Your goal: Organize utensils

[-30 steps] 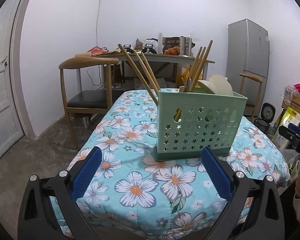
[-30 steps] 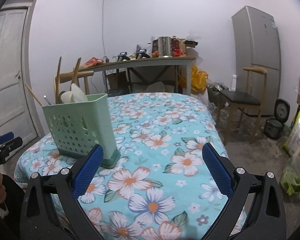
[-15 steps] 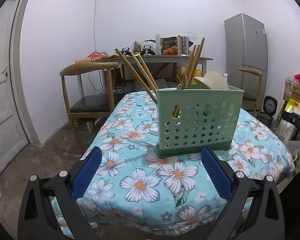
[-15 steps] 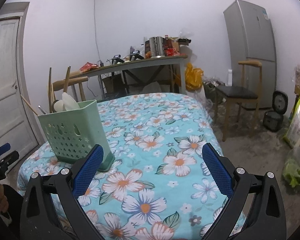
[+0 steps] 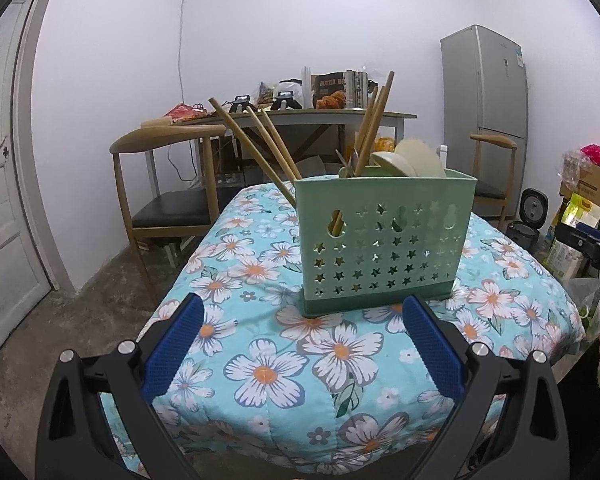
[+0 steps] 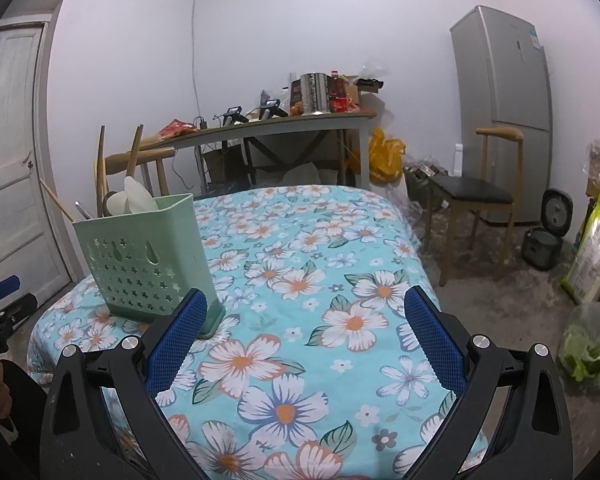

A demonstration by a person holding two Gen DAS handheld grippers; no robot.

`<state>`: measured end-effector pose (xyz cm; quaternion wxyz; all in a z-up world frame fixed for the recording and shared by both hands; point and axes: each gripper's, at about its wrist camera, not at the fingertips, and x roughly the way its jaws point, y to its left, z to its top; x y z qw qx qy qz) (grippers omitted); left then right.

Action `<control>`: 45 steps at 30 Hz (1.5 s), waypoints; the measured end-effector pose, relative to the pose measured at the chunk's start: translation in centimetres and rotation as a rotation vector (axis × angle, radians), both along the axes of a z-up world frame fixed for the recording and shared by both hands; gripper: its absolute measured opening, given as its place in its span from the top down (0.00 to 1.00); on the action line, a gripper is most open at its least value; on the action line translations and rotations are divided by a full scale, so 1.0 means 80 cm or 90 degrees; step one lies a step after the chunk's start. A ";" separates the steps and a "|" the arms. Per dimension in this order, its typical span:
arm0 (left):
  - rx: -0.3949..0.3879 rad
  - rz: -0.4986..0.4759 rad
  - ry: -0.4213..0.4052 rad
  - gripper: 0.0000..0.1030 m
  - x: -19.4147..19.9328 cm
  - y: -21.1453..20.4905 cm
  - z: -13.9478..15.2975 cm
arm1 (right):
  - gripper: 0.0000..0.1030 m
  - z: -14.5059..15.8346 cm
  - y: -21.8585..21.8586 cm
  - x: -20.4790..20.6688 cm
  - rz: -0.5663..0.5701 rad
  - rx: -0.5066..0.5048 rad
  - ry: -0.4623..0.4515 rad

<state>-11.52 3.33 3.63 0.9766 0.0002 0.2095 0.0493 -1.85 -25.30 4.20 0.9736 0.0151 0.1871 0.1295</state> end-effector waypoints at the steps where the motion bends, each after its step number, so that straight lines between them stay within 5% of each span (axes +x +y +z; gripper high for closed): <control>1: -0.001 0.000 0.001 0.05 0.001 0.001 0.000 | 0.08 0.000 0.000 -0.001 0.001 0.000 0.000; 45: -0.009 0.003 0.008 0.05 0.004 0.000 -0.002 | 0.08 -0.002 0.007 -0.004 0.012 -0.011 0.001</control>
